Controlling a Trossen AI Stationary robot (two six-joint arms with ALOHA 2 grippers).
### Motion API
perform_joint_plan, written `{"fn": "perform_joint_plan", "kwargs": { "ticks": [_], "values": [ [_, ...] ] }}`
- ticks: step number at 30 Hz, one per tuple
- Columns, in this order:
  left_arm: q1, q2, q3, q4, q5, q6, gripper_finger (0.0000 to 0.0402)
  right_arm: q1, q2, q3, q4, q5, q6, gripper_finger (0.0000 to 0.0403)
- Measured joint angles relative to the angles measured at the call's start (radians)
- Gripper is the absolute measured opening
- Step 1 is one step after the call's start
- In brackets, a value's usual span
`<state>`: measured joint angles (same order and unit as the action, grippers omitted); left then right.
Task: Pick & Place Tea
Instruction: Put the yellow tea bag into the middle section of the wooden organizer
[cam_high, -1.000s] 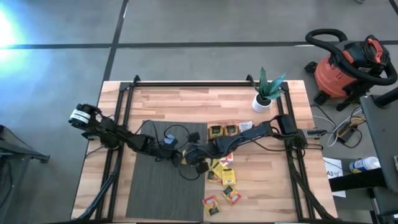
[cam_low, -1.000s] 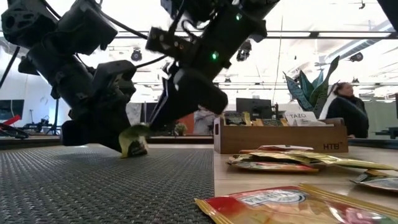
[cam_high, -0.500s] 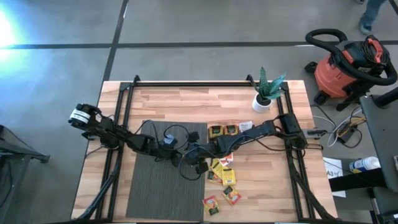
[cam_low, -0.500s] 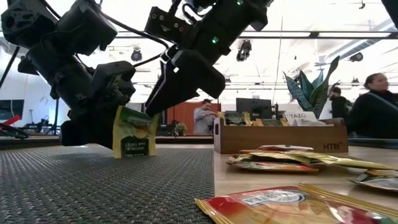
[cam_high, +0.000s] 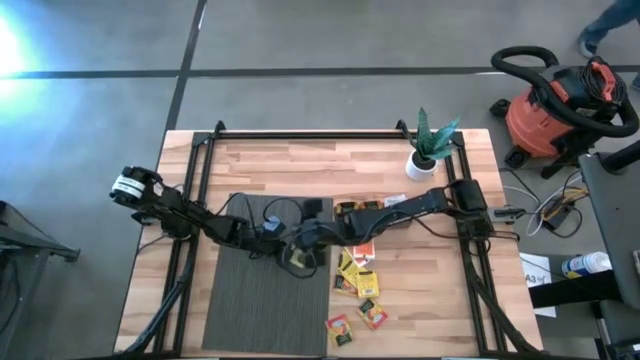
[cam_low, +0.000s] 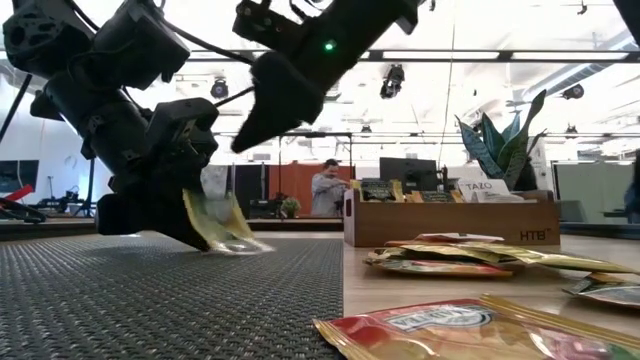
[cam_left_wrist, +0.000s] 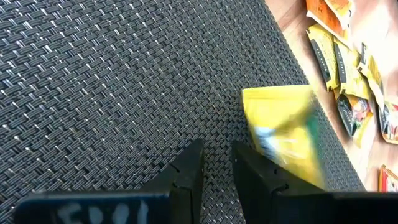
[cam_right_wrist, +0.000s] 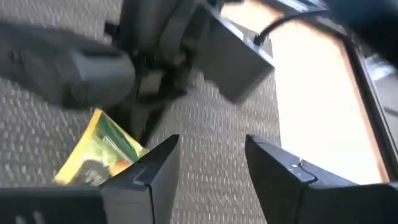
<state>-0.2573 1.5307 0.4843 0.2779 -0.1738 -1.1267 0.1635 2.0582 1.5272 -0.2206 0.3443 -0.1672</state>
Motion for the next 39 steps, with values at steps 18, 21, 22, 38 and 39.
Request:
{"fn": "perform_joint_plan", "kwargs": {
  "ticks": [18,21,22,38,39],
  "values": [
    [-0.002,-0.01,0.0,-0.007,-0.001,0.008,0.0084,-0.054,-0.017,-0.053,-0.259,-0.322,0.363,0.0173],
    [-0.003,-0.051,0.0,-0.015,0.001,0.033,0.0084,-0.023,-0.032,-0.065,-0.255,-0.323,0.257,0.0173],
    [-0.003,-0.073,0.0,-0.013,0.001,0.045,0.0084,-0.013,-0.033,-0.066,-0.258,-0.328,0.256,0.0173],
    [-0.069,-0.044,0.001,0.073,-0.017,0.223,0.0084,-0.008,-0.013,-0.082,-0.178,-0.525,1.191,0.0153],
    [-0.071,-0.021,0.001,0.108,-0.012,0.216,0.0084,-0.008,-0.011,-0.084,-0.182,-0.522,1.207,0.0153]
  ]
}}
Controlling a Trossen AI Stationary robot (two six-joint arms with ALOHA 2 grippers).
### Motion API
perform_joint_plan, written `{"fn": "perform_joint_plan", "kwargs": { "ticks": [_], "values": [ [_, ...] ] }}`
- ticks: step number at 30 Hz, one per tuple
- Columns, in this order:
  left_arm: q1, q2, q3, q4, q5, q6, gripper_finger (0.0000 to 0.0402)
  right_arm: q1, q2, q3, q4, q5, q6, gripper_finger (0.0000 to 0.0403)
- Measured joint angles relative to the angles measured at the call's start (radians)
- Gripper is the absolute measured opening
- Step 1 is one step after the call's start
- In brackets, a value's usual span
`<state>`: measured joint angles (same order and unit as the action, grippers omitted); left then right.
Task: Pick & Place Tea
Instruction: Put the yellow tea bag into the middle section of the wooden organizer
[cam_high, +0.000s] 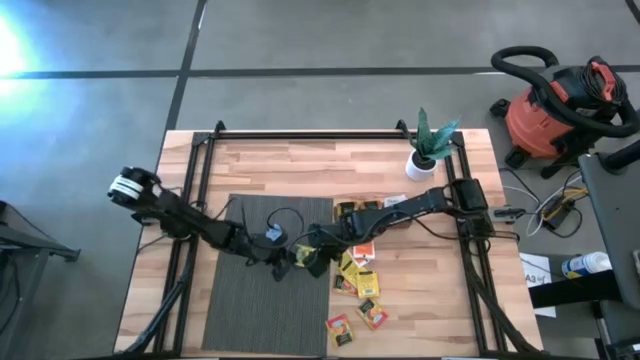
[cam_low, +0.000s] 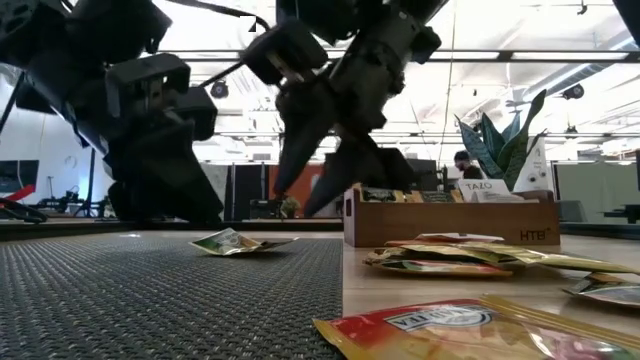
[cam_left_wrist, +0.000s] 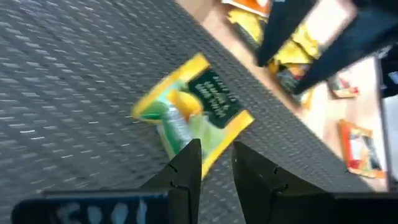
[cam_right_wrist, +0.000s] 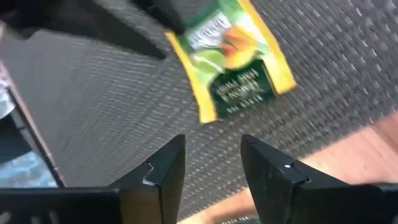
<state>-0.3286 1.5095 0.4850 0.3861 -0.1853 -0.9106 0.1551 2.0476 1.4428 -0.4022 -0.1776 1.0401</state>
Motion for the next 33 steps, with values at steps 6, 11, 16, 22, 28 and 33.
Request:
{"fn": "perform_joint_plan", "kwargs": {
  "ticks": [6,11,16,22,28,33],
  "values": [
    [-0.002,0.079,0.006,0.075,0.014,-0.022,0.0084,-0.007,0.018,-0.046,0.008,0.02,0.106,0.0153],
    [-0.001,0.093,0.007,0.04,0.031,-0.023,0.0084,-0.013,0.018,-0.104,0.113,0.022,0.206,0.0153],
    [-0.002,0.093,0.007,0.036,0.039,-0.028,0.0084,-0.013,0.028,-0.117,0.223,0.02,0.267,0.0153],
    [-0.002,0.098,0.014,0.033,0.042,-0.031,0.0084,-0.019,0.028,-0.105,0.232,0.037,0.262,0.0153],
    [-0.002,0.098,0.014,0.033,0.042,-0.032,0.0084,-0.027,0.049,-0.112,0.223,0.051,0.255,0.0153],
    [-0.002,0.098,0.014,0.038,0.043,-0.033,0.0084,-0.027,0.06,-0.112,0.273,0.072,0.232,0.0152]
  ]
}}
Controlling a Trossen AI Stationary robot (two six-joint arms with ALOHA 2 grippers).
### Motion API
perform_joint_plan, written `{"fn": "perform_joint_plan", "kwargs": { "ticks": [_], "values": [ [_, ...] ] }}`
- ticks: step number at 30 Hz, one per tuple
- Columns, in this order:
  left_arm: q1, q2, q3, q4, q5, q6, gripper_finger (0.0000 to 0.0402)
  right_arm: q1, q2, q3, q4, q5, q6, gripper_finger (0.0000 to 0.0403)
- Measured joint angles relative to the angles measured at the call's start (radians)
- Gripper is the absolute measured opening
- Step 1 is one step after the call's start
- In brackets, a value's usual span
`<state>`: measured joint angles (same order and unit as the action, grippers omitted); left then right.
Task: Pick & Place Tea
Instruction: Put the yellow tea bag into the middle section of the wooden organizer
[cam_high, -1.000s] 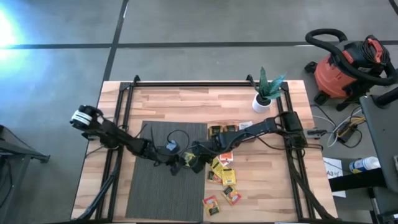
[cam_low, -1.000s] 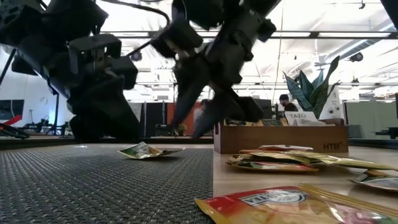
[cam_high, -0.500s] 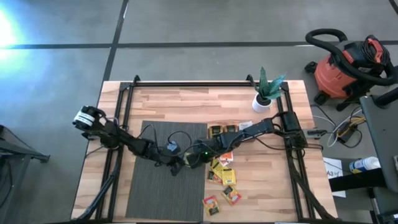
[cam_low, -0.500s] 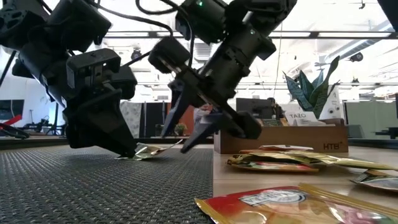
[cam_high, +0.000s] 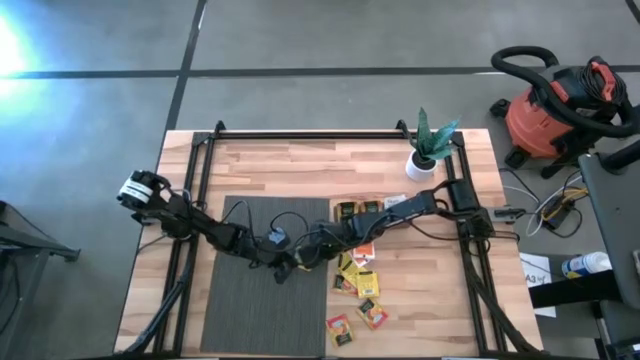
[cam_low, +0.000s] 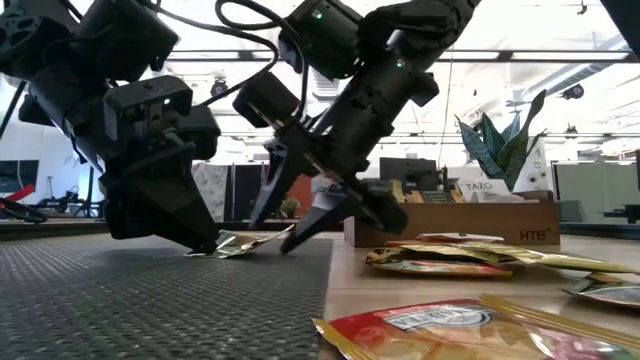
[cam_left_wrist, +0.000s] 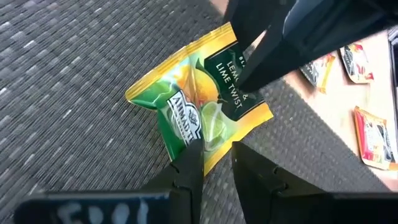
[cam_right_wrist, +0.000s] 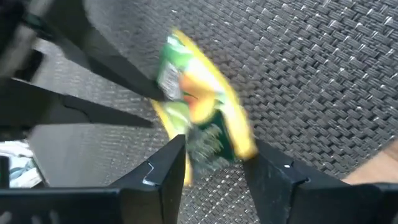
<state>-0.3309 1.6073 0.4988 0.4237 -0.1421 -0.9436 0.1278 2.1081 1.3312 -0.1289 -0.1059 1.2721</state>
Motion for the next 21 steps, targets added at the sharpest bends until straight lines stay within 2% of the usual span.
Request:
{"fn": "perform_joint_plan", "kwargs": {
  "ticks": [7,10,14,21],
  "values": [
    [0.0,0.001,0.01,0.011,-0.005,0.003,0.0084,-0.019,0.003,0.015,0.05,0.005,-0.03,0.0134],
    [0.0,0.001,0.012,0.011,-0.009,0.003,0.0084,-0.018,0.003,0.015,0.031,-0.025,-0.047,0.0118],
    [0.0,0.001,0.012,0.012,-0.015,0.002,0.0084,-0.016,0.003,0.015,0.027,-0.064,-0.071,0.009],
    [0.0,-0.003,0.021,0.016,-0.016,0.001,0.0084,-0.016,-0.015,0.026,0.019,-0.02,-0.122,0.0024]
  ]
}}
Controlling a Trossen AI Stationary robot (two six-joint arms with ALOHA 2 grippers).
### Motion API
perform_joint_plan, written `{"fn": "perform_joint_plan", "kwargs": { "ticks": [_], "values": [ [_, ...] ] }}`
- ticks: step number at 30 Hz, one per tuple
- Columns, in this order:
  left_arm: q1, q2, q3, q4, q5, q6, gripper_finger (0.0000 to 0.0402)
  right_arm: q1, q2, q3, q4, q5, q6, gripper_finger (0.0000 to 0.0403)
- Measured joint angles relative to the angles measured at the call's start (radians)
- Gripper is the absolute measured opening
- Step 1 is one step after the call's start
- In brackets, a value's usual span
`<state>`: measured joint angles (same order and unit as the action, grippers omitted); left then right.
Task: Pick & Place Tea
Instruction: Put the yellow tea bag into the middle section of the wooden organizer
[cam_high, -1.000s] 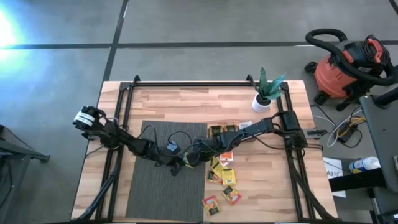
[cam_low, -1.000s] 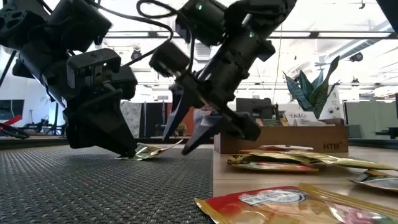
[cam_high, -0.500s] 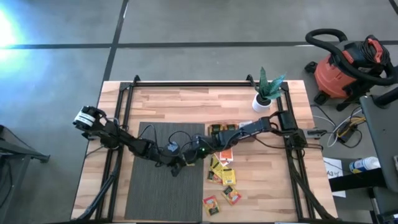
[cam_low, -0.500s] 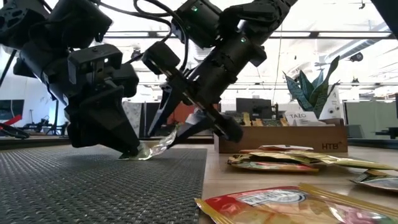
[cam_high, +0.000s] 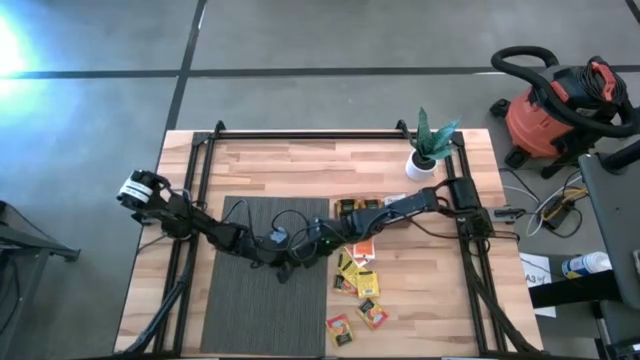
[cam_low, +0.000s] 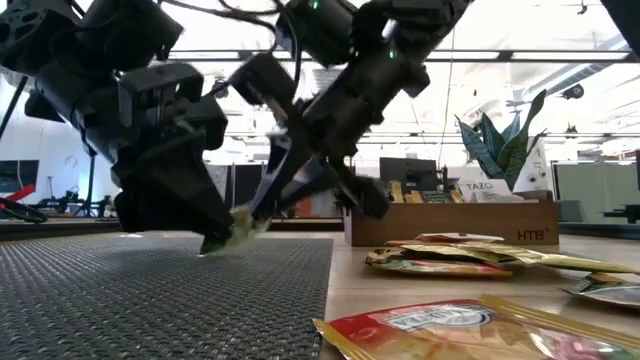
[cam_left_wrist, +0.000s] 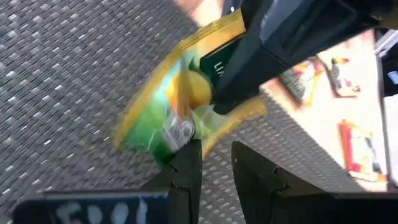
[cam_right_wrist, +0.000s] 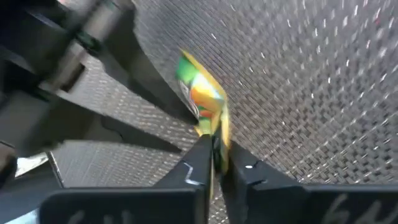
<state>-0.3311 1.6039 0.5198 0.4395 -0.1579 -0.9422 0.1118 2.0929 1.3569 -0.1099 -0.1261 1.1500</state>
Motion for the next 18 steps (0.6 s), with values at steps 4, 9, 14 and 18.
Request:
{"fn": "perform_joint_plan", "kwargs": {
  "ticks": [4,9,14,18],
  "values": [
    [-0.005,-0.008,0.021,0.004,0.005,0.0,0.0084,0.004,-0.046,0.029,-0.085,0.09,-0.088,0.001],
    [-0.014,-0.057,0.039,0.001,0.007,-0.001,0.0084,-0.015,-0.123,0.12,-0.426,0.13,-0.341,0.0009],
    [-0.014,-0.121,0.044,0.001,-0.07,0.019,0.0084,-0.086,-0.212,0.215,-0.781,0.161,-0.586,0.0009],
    [-0.013,-0.154,0.044,-0.008,-0.143,0.029,0.0084,-0.173,-0.265,0.299,-0.993,0.165,-0.76,0.0009]
  ]
}}
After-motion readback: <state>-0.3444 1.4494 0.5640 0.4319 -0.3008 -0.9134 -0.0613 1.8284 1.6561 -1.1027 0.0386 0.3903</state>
